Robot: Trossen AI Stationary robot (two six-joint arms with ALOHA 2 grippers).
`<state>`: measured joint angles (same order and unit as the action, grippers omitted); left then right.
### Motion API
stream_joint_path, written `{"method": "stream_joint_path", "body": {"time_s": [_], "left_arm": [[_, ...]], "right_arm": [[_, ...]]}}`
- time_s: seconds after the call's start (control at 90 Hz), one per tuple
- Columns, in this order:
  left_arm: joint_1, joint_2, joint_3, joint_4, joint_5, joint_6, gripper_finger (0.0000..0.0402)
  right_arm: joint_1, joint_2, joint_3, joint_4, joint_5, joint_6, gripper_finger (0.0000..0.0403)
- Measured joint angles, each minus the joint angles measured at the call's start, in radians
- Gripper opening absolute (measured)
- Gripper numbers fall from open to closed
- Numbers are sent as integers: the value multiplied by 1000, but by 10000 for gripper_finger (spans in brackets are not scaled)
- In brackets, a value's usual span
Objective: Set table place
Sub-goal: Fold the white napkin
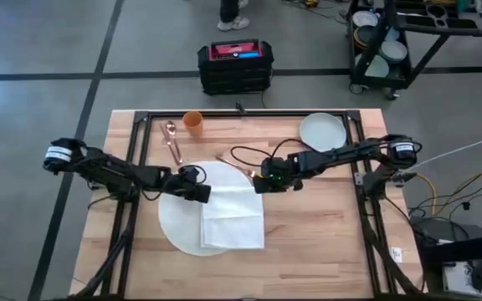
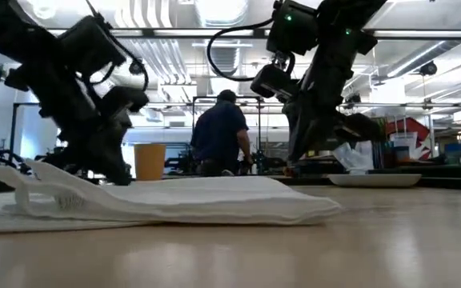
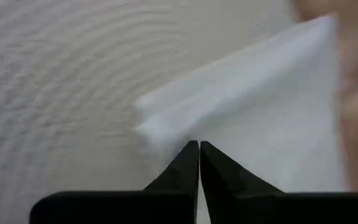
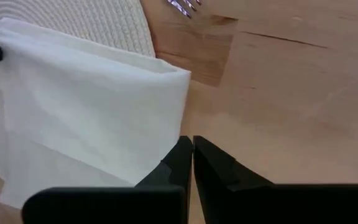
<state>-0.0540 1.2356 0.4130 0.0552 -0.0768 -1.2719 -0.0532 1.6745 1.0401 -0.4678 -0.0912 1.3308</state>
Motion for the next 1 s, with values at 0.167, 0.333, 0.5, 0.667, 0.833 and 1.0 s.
{"method": "stream_joint_path", "body": {"time_s": [0.167,0.333,0.5,0.667,0.833,1.0], "left_arm": [[2,-75,19,-95,-79,55,0],[5,-90,7,-142,-46,59,0],[6,-74,-5,-136,-72,81,0],[15,-12,-21,-156,-61,140,0],[13,-59,-1,-160,-4,236,0],[13,-168,-5,-339,-53,288,0]], "right_arm": [[0,0,0,0,9,-5,0],[0,0,0,1,13,-8,0],[0,0,0,0,14,-8,0],[0,-2,0,-2,31,-10,0],[-2,-18,0,-19,73,-76,0],[-2,-20,-1,-129,84,-122,0]]}}
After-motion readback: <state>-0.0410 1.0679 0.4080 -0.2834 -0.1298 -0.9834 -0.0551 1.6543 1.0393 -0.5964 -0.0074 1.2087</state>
